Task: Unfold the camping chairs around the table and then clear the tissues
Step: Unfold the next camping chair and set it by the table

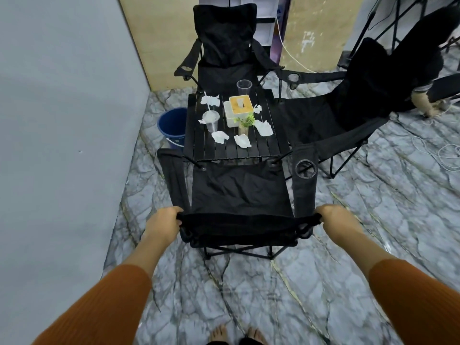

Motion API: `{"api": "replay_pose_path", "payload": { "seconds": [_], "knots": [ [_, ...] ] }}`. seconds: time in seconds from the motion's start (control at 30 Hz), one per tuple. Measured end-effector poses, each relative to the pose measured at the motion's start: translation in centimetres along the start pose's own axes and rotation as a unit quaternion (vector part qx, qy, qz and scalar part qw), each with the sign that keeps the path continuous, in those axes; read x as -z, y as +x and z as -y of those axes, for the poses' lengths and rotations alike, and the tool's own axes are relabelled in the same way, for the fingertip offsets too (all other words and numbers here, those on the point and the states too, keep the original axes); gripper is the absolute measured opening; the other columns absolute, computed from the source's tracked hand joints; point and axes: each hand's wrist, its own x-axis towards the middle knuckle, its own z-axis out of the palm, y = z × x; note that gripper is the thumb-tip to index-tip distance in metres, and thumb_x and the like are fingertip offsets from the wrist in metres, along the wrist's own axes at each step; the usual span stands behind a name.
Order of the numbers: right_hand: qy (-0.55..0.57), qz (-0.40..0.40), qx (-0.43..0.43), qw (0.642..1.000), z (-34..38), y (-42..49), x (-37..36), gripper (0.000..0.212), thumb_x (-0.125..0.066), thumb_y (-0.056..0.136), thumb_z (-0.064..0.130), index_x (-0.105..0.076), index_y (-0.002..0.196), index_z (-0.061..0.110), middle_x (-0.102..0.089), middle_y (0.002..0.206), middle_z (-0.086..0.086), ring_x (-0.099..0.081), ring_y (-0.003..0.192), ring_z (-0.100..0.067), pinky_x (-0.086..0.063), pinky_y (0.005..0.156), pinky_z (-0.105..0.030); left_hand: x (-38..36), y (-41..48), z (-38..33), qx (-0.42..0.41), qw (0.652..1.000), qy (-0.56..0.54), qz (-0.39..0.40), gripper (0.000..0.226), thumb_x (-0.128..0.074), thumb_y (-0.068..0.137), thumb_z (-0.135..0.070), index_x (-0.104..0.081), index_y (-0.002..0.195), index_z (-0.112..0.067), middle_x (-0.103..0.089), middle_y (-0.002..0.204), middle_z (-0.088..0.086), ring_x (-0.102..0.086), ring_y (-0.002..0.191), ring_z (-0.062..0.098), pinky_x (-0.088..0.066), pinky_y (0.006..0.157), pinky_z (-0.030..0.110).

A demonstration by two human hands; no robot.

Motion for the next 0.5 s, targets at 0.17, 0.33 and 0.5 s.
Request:
{"api": "replay_pose_path", "payload": {
  "seconds": [0.17, 0.33, 0.5],
  "knots": [
    [0.077, -0.04, 0.13, 0.988, -0.2, -1.1, -0.8, 0.019, -0.058, 0.093, 0.01, -0.071, 0.107, 0.011, -0.07, 0.103, -0.006, -0.059, 0.105, -0.027, -0.044, 0.094, -0.036, 1.7, -0.8, -1.1, -0.11, 0.993, 0.007, 0.036, 0.036, -0.058, 0.095, -0.022, -0.061, 0.131, -0.025, -0.056, 0.139, 0.0, -0.036, 0.142, 0.027, -0.034, 0.114, 0.04],
    [0.091, 0.027, 0.12, 0.988, -1.6, -0.7, 0.1, 0.017, -0.056, 0.094, 0.011, -0.073, 0.096, 0.014, -0.068, 0.095, -0.004, -0.062, 0.09, -0.023, -0.05, 0.076, -0.035, 2.5, -2.2, -1.2, -0.137, 0.99, 0.02, 0.024, 0.025, -0.057, 0.095, -0.02, -0.073, 0.114, -0.018, -0.075, 0.11, 0.002, -0.068, 0.104, 0.017, -0.05, 0.093, 0.028],
    [0.088, 0.107, 0.113, 0.984, -1.4, 0.1, 1.3, 0.014, -0.059, 0.094, 0.026, -0.07, 0.097, 0.019, -0.069, 0.097, -0.001, -0.063, 0.093, -0.02, -0.052, 0.079, -0.034, 3.8, -1.5, -1.7, -0.124, 0.988, -0.02, 0.087, 0.028, -0.056, 0.095, -0.008, -0.07, 0.118, -0.012, -0.07, 0.12, 0.005, -0.064, 0.112, 0.019, -0.048, 0.1, 0.028]
  ]
}}
